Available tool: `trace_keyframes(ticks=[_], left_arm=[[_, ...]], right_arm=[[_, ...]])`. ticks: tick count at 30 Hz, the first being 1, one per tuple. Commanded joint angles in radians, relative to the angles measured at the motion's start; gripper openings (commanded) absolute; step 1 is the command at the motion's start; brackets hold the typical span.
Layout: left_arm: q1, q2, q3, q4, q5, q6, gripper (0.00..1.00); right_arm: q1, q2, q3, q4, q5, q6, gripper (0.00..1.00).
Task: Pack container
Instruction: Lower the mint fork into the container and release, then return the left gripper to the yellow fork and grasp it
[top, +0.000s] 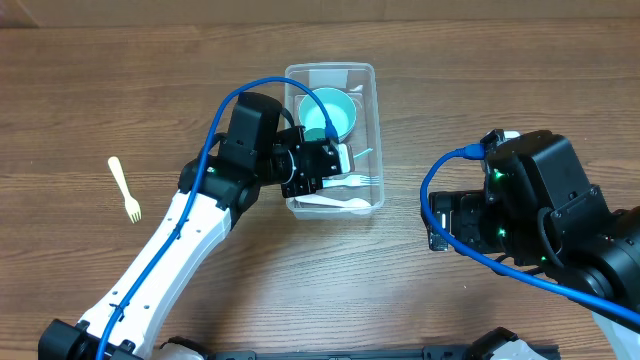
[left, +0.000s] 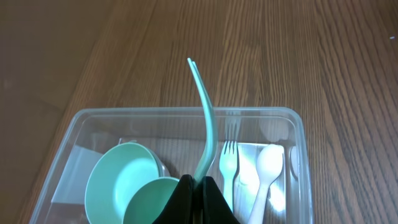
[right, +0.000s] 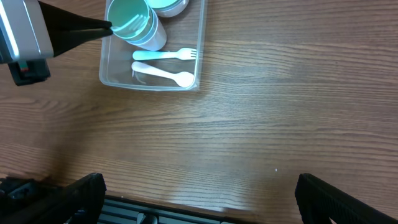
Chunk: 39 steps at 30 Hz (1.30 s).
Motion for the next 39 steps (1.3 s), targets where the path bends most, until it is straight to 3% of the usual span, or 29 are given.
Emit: trace_keyframes(ticks=[1, 7, 8, 9, 10, 13, 14, 20, 25, 27, 29, 34, 39], left_arm=[[-0.006, 0.037, 0.006, 0.003, 0.029, 0.034, 0.04], [-0.007, 0.056, 0.006, 0.003, 0.03, 0.026, 0.04], [-0.007, 0.056, 0.006, 0.005, 0.029, 0.014, 0.39], [-0.007, 0.056, 0.006, 0.008, 0.029, -0.003, 0.66], [-0.007, 0.056, 0.006, 0.013, 0.03, -0.024, 0.79], [-0.007, 0.055, 0.006, 0.024, 0.03, -0.065, 0.91], [-0.007, 0.053, 0.006, 0.032, 0.03, -0.093, 1.0], [-0.003, -0.036, 0.015, 0.085, 0.023, -0.331, 1.0], [0.051, -0.233, 0.018, 0.008, -0.436, -0.757, 1.0], [0.111, -0.322, 0.018, -0.1, -0.719, -1.011, 1.0], [0.182, -0.384, 0.018, -0.224, -0.825, -1.151, 1.0], [0.291, -0.426, 0.018, -0.412, -0.857, -1.138, 1.0], [0.293, -0.388, 0.017, -0.422, -0.851, -1.136, 1.0]], right_arm=[[0.003, -0.003, 0.001, 0.003, 0.006, 0.002, 1.0], [0.003, -0.003, 0.001, 0.003, 0.006, 0.002, 1.0], [0.003, -0.003, 0.001, 0.003, 0.006, 0.002, 1.0], [0.003, -0.003, 0.001, 0.003, 0.006, 0.002, 1.0], [0.003, -0.003, 0.001, 0.003, 0.006, 0.002, 1.0], [0.003, -0.003, 0.001, 0.003, 0.006, 0.002, 1.0], [0.003, -0.003, 0.001, 0.003, 0.006, 0.002, 1.0], [0.003, -0.003, 0.001, 0.003, 0.006, 0.002, 1.0], [0.003, -0.003, 0.001, 0.003, 0.006, 0.002, 1.0], [0.003, -0.003, 0.001, 0.003, 0.006, 0.002, 1.0], [0.003, -0.003, 0.001, 0.003, 0.006, 0.002, 1.0], [0.003, -0.003, 0.001, 0.003, 0.007, 0.002, 1.0], [0.003, -0.003, 0.001, 0.003, 0.006, 0.002, 1.0]])
